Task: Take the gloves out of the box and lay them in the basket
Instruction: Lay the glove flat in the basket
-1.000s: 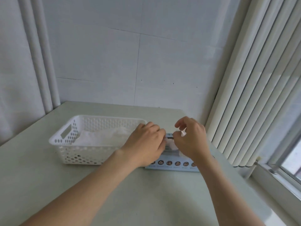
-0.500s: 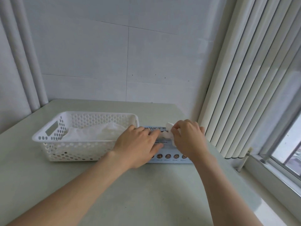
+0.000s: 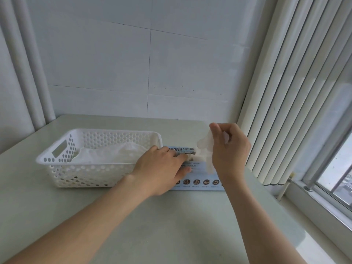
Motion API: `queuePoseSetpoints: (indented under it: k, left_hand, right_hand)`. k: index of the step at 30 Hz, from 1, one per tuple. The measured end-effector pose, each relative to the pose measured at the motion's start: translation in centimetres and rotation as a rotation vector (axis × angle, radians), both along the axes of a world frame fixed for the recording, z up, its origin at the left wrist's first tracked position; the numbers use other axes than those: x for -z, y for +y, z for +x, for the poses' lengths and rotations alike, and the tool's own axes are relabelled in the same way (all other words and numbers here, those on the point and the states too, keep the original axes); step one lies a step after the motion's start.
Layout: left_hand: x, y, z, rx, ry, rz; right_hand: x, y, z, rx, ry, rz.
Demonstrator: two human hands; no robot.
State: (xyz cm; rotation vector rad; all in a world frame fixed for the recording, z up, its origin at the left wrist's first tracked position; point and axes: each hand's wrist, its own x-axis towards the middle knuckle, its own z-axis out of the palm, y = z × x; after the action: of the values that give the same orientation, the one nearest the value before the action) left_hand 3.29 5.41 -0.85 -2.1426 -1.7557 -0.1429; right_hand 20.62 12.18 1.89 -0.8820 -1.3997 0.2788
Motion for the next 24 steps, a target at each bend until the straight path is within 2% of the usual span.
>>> queuePoseSetpoints:
  k: [5, 13, 15, 18, 21, 23, 24]
  left_hand:
    - [-0.4, -0.2, 0.0, -0.015, -0.074, -0.015]
    - [-3.0, -0.9, -0.2, 0.076, -0.609, -0.121]
    - [-3.4, -1.3, -0.2, 0.145, -0.787, -0.122]
    - [-3.6, -1.1, -0.1, 0.215, -0.974, 0.027]
    - [-3.7, -0.6, -0.8, 0.18, -1.042, 0.155]
    - [-3.9, -0.5, -1.1, 0.143, -1.097, 0.148]
    - [-4.2, -0.6, -1.2, 0.129, -1.148, 0.133]
  right_hand:
    - [-0.7, -1.1, -0.2, -0.069, 0.149, 0.062]
    - [-1.9, -2.9, -0.9, -0.235, 0.238, 0.076]
    - [-1.8, -3.1, -1.2, -0.298, 0.191, 0.07]
    - [-1.5, -3.1, -1.6, -0.409, 0.083, -0.008]
    - [-1.3, -3.0, -1.5, -0.507, 0.035, -0.101]
    - [-1.0, -2.4, -1.1, -0.493, -0.025, -0.121]
    - [-0.6, -2.1, -0.9, -0.45, -0.113, -0.132]
